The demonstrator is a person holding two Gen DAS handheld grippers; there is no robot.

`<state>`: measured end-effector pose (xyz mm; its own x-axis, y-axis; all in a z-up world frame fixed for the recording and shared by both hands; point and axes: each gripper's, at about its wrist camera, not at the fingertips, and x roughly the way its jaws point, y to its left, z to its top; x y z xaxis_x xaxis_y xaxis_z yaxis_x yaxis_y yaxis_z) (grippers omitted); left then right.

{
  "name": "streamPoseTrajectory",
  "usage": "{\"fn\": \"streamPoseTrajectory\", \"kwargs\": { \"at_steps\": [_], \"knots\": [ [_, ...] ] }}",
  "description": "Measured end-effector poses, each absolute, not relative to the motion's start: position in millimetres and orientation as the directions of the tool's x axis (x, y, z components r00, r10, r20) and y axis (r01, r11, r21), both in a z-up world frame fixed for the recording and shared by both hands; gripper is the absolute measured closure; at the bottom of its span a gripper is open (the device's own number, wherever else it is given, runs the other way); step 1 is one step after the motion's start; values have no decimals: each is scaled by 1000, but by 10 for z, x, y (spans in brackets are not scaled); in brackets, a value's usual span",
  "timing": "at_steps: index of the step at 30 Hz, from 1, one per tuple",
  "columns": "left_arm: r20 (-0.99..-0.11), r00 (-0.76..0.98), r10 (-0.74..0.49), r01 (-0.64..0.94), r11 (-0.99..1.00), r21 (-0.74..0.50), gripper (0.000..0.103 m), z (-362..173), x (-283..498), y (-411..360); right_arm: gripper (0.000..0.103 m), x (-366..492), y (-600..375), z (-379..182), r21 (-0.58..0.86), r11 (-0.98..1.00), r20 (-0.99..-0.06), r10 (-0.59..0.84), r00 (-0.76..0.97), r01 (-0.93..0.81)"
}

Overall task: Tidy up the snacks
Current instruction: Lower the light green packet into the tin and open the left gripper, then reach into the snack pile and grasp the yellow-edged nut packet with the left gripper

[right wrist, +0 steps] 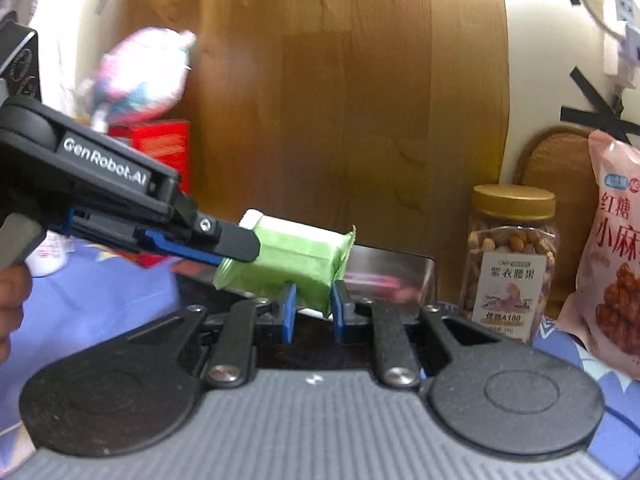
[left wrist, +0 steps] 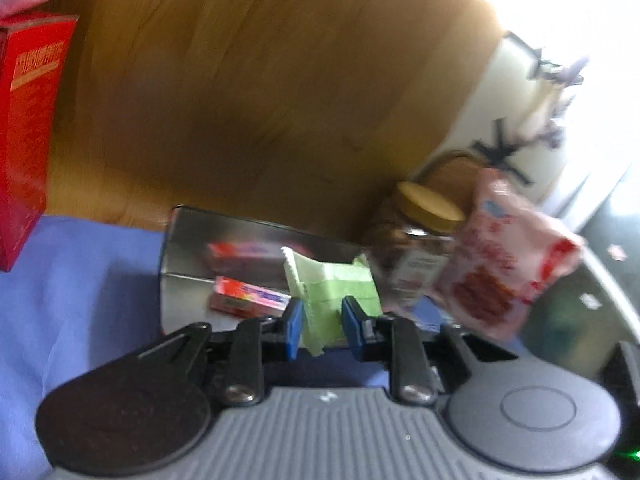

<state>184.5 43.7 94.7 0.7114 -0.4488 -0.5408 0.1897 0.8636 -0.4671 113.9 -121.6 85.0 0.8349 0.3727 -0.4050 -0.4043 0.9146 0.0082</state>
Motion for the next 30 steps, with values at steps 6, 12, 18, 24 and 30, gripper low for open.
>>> {"fn": "streamPoseTrajectory", "kwargs": {
  "at_steps": [6, 12, 18, 24, 30],
  "knots": [
    [-544, 742, -391, 178, 898, -403, 76, 908, 1729, 468, 80, 1131, -1315, 849, 39, 935, -402, 338, 851, -353],
    [-557, 788, -264, 133, 955, -265, 76, 966, 1257, 412, 80, 752, -1462, 794, 141, 926, -410, 376, 831, -350],
    [-576, 797, -182, 95, 980, -177, 76, 855, 757, 311, 80, 290, -1535, 592, 266, 911, -435, 406, 804, -316],
    [-596, 792, -132, 65, 989, -133, 64, 711, 423, 214, 75, 15, -1628, 457, 335, 905, -441, 396, 805, -262],
    [-598, 798, -73, 27, 996, -86, 57, 654, 234, 208, 72, -135, -1654, 386, 358, 903, -441, 387, 810, -236]
  ]
}}
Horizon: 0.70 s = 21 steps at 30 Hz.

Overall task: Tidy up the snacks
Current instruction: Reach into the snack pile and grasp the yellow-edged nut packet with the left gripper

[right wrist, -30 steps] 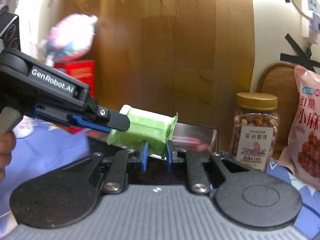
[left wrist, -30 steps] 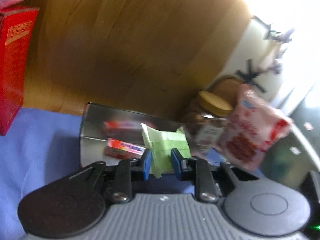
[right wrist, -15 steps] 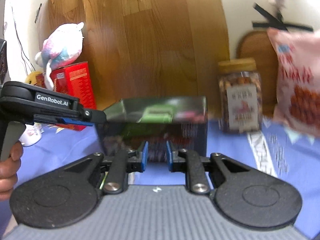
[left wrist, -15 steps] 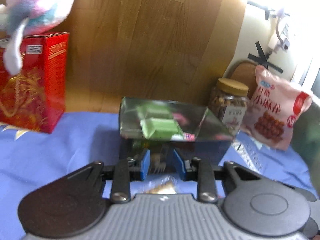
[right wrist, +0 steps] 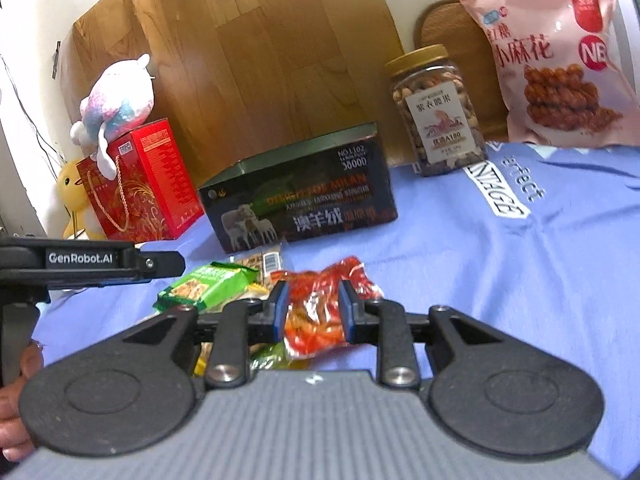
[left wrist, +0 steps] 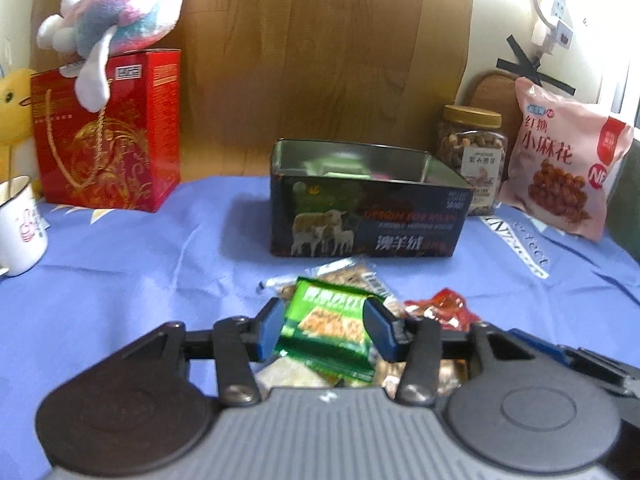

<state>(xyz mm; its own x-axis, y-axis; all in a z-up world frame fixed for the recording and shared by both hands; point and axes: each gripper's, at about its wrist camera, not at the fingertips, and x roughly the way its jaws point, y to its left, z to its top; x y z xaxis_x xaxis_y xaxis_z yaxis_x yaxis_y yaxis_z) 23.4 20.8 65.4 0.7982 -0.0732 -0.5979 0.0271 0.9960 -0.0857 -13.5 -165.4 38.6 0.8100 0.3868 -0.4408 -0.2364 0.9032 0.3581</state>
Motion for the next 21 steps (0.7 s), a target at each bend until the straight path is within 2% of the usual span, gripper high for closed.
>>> {"fn": "streamPoseTrajectory", "kwargs": {
  "at_steps": [2, 9, 21],
  "knots": [
    [-597, 800, -54, 15, 997, -69, 57, 644, 210, 212, 67, -183, -1649, 352, 360, 905, -443, 380, 812, -227],
    [-595, 804, -3, -19, 999, -31, 57, 615, 149, 282, 67, -268, -1710, 324, 377, 897, -423, 390, 818, -232],
    [-593, 803, 57, -59, 998, 16, 57, 544, 148, 338, 66, -392, -1579, 356, 315, 908, -391, 389, 834, -275]
  ]
}}
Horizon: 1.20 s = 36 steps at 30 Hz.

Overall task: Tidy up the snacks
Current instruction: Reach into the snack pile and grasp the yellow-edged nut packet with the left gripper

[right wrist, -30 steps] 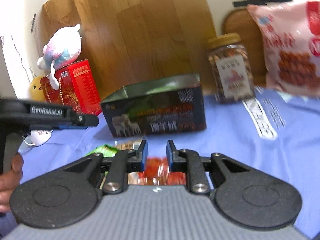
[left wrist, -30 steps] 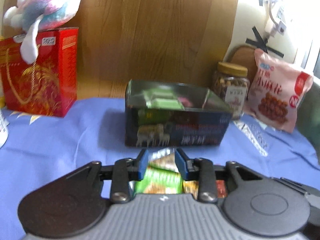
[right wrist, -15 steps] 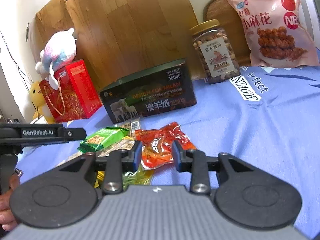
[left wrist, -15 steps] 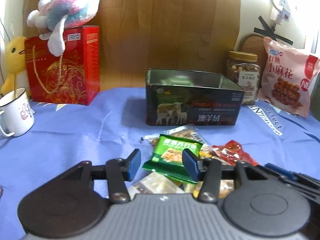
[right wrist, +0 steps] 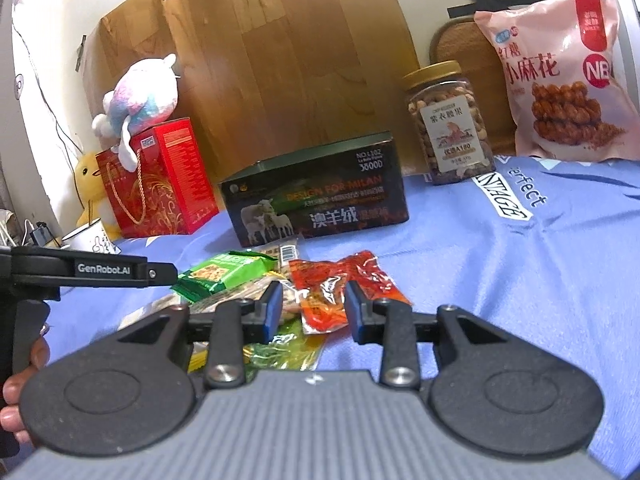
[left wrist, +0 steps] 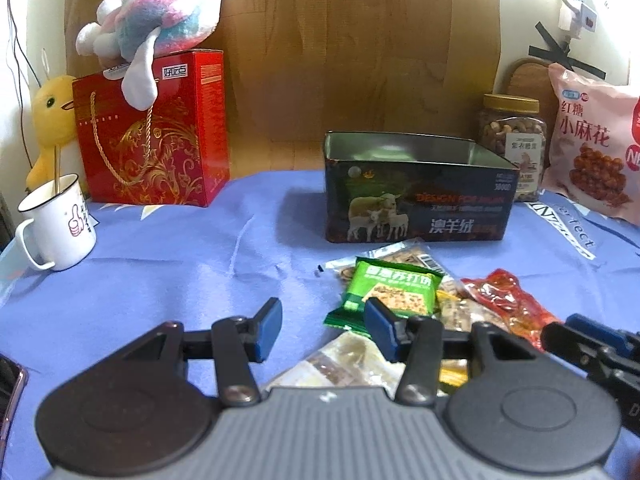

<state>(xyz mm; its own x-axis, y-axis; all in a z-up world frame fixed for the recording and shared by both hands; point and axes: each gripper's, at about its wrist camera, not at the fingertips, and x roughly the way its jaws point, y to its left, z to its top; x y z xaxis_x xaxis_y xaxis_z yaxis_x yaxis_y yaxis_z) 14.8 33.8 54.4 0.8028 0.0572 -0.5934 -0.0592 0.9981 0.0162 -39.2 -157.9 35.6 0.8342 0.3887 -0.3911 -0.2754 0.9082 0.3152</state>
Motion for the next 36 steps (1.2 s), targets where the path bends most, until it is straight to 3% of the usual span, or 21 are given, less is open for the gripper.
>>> {"fn": "streamPoseTrajectory", "kwargs": {
  "at_steps": [7, 25, 36],
  "knots": [
    [-592, 803, 75, -69, 997, 33, 57, 518, 180, 363, 59, -386, -1601, 353, 318, 904, -387, 398, 832, -285],
    [-595, 796, 114, -92, 994, 67, 56, 433, 230, 431, 52, -420, -1517, 368, 302, 889, -395, 444, 804, -343],
    [-591, 806, 30, -79, 995, -57, 56, 534, 136, 707, 43, -371, -1370, 341, 259, 879, -470, 478, 742, -401]
  ]
}}
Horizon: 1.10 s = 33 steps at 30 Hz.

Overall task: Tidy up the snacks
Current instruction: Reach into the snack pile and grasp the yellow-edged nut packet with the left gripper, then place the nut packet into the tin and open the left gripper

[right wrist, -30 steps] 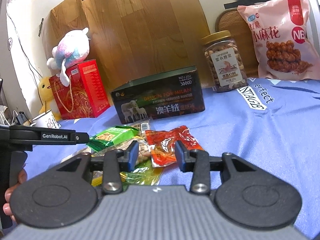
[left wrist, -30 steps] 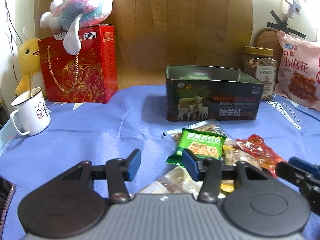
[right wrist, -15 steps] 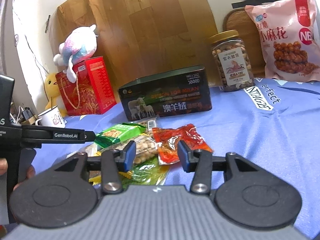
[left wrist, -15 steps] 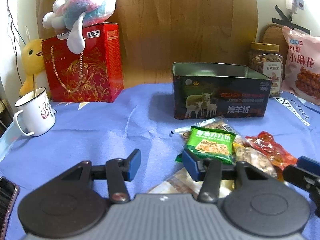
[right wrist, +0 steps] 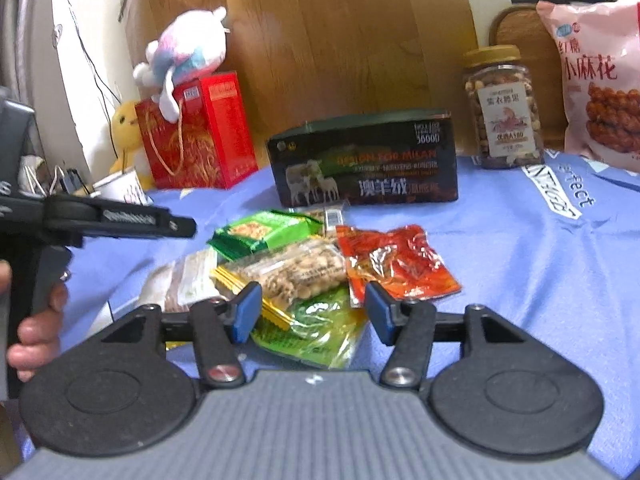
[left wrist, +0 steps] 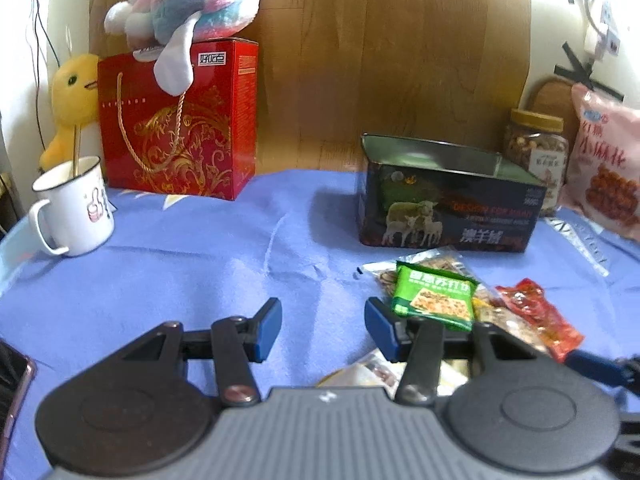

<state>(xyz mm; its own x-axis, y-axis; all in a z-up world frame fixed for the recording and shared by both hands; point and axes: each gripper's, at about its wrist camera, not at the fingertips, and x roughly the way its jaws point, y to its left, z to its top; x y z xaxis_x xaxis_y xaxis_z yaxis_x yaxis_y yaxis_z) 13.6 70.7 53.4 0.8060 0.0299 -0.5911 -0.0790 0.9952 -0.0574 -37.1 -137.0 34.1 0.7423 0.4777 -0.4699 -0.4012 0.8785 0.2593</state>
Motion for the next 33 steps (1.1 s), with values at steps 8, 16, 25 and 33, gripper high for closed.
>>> {"fn": "streamPoseTrajectory", "kwargs": {
  "at_steps": [8, 16, 25, 33],
  "knots": [
    [-589, 769, -249, 147, 965, -217, 59, 580, 136, 532, 49, -387, -1301, 335, 230, 867, -483, 496, 722, -442],
    [-641, 657, -396, 277, 918, -283, 59, 389, 267, 193, 70, -348, -1294, 326, 246, 849, -492, 525, 695, -467],
    [-617, 612, -495, 283, 866, -413, 72, 398, 221, 285, 86, -519, -1367, 350, 269, 841, -464, 540, 702, -470],
    [-536, 692, -484, 294, 867, -403, 75, 786, 110, 350, 86, -628, -1433, 591, 294, 812, -372, 583, 722, -505]
  ]
}}
